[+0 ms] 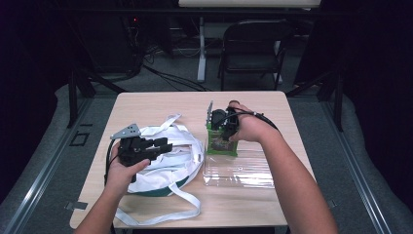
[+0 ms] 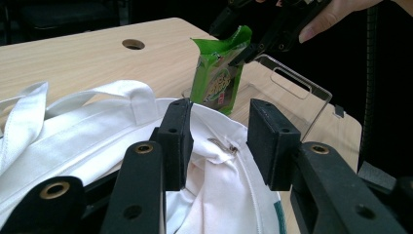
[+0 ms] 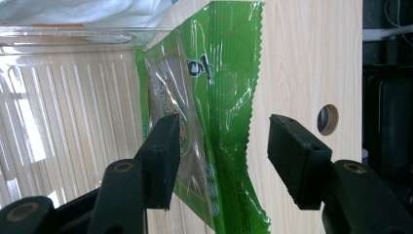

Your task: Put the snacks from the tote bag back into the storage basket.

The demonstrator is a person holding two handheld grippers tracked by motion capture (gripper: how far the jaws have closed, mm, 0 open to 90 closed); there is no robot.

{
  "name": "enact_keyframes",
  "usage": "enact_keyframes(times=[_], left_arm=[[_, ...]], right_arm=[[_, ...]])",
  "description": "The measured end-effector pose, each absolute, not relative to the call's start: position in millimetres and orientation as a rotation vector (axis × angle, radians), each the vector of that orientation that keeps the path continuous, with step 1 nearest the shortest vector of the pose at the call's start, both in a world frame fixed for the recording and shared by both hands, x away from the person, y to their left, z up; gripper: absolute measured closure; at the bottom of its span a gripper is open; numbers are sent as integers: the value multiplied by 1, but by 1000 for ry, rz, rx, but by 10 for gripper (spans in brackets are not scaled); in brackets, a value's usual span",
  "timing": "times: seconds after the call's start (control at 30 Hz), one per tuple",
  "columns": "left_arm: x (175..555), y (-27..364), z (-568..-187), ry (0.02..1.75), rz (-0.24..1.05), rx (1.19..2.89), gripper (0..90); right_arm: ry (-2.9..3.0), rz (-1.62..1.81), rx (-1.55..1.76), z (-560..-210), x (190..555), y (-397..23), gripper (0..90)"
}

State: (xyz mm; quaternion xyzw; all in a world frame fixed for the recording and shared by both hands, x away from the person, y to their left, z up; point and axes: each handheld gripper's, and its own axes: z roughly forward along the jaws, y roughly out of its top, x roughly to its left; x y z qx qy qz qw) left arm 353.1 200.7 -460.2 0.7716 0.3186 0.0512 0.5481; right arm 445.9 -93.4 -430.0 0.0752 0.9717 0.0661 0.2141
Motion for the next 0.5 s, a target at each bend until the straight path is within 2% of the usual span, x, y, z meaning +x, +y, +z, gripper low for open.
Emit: enact_keyframes(times=[0.5], left_arm=[[353, 201, -461, 754, 124, 1824, 609]], right_arm=[[2695, 199, 207, -426, 443, -91, 451]])
